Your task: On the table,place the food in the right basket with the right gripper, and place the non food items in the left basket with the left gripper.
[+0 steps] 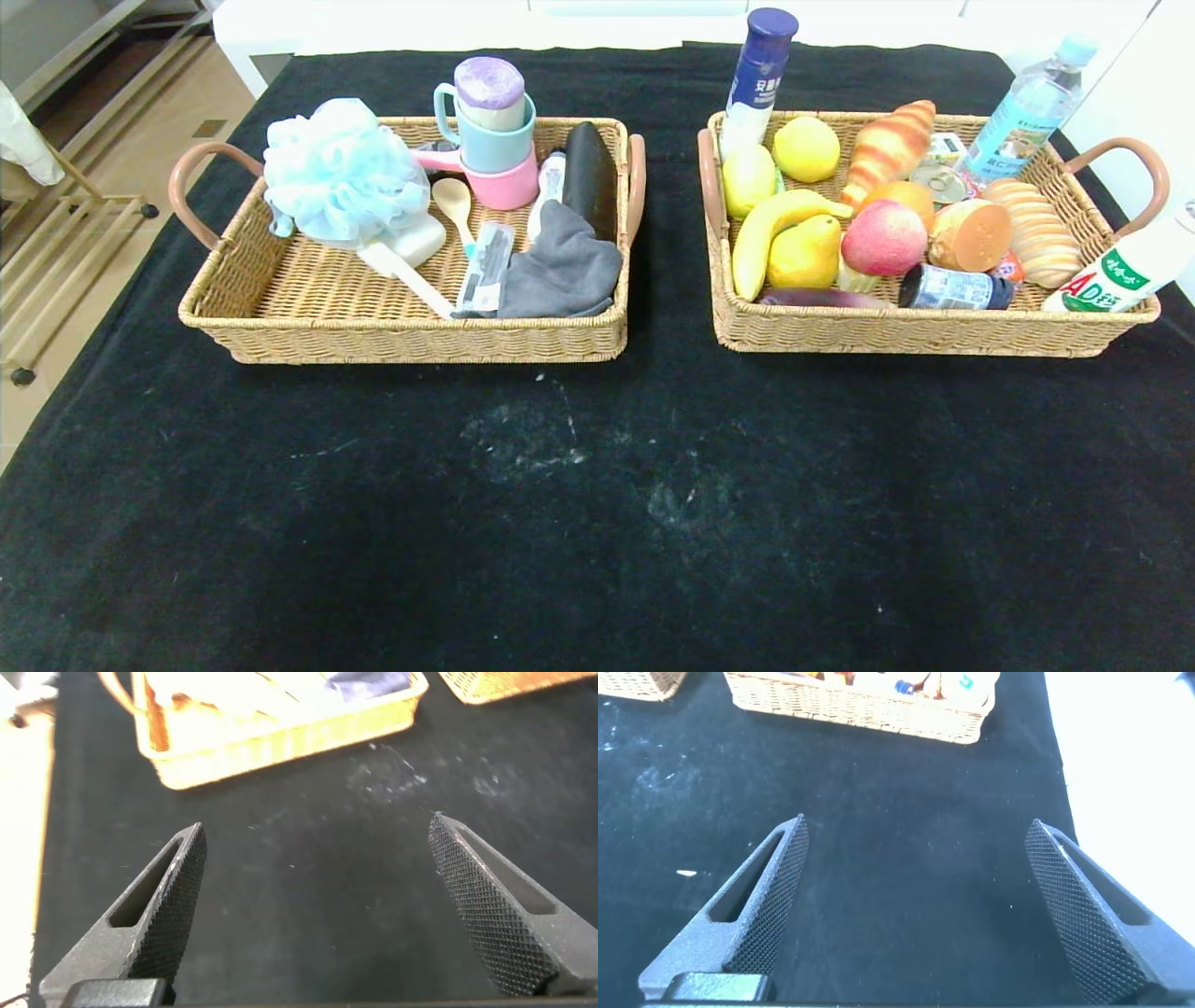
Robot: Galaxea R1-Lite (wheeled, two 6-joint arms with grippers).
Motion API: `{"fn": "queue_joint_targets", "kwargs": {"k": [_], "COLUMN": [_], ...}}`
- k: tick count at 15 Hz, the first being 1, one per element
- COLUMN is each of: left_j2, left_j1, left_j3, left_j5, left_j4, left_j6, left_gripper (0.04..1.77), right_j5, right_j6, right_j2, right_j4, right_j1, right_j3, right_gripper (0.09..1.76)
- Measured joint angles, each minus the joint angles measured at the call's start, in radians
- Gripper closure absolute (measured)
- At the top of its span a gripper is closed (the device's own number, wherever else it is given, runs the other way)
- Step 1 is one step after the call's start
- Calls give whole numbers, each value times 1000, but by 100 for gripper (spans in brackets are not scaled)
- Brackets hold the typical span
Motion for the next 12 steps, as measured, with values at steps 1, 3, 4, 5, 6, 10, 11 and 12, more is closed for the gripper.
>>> {"fn": "queue_joint_targets", "kwargs": {"k": [1, 3, 4, 5, 6, 10, 11, 12], "left_j2": [-10, -31, -48, -68, -89, -202, -229, -255], "left_j1": [14, 55, 70, 78, 83, 97, 98, 98], "left_j3": [-4, -6, -3, 0, 3, 50, 66, 87], "left_j5": [-1, -22, -34, -41, -44, -64, -63, -58], "left_j4": [1, 7, 9, 19, 44, 65, 63, 60], "left_j6": [1, 4, 5, 5, 5, 5, 4, 3], "left_gripper": [9, 9, 9, 9, 9, 9, 9, 9], "right_j5": [0, -8, -10, -4, -1, -16, -16, -15], "right_j6": [1, 11, 31, 41, 43, 42, 41, 35], "right_j2": [-28, -74, -86, -95, -101, -108, -108, -108], "right_j4": [14, 34, 31, 26, 25, -2, -39, -96], "right_j1": [0, -1, -1, -1, 0, 0, 1, 0], "right_j3": [3, 11, 11, 11, 12, 27, 34, 55], "right_gripper": [15, 15, 15, 15, 15, 15, 15, 15]}}
